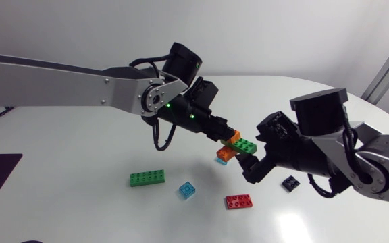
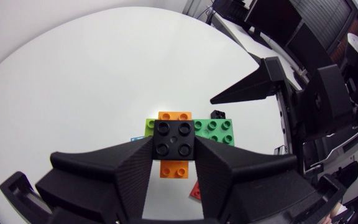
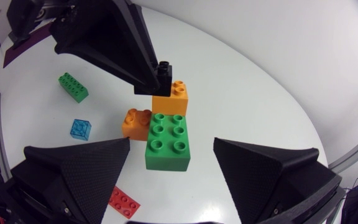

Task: Separate the duplo bricks

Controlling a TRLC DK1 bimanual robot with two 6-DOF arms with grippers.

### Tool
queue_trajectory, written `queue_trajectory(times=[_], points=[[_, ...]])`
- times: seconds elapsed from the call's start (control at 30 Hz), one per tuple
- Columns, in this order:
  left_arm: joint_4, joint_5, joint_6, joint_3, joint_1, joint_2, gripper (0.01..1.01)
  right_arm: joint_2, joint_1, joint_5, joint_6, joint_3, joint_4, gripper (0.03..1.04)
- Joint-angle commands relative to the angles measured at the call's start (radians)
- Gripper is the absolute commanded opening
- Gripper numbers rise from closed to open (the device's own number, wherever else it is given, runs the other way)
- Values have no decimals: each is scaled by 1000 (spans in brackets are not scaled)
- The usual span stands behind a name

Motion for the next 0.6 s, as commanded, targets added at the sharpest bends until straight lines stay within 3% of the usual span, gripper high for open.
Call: queue_trajectory(times=[0.0, 0.27, 0.57], points=[[-4, 17, -38, 29, -4, -14, 289, 19, 5, 10, 27, 17, 18, 954], [-4, 38, -49, 9, -1, -26, 289, 39, 22, 21, 30, 2, 56, 630], [-4, 81, -81, -3, -16, -37, 289, 36, 23, 22, 33, -14, 76, 625]])
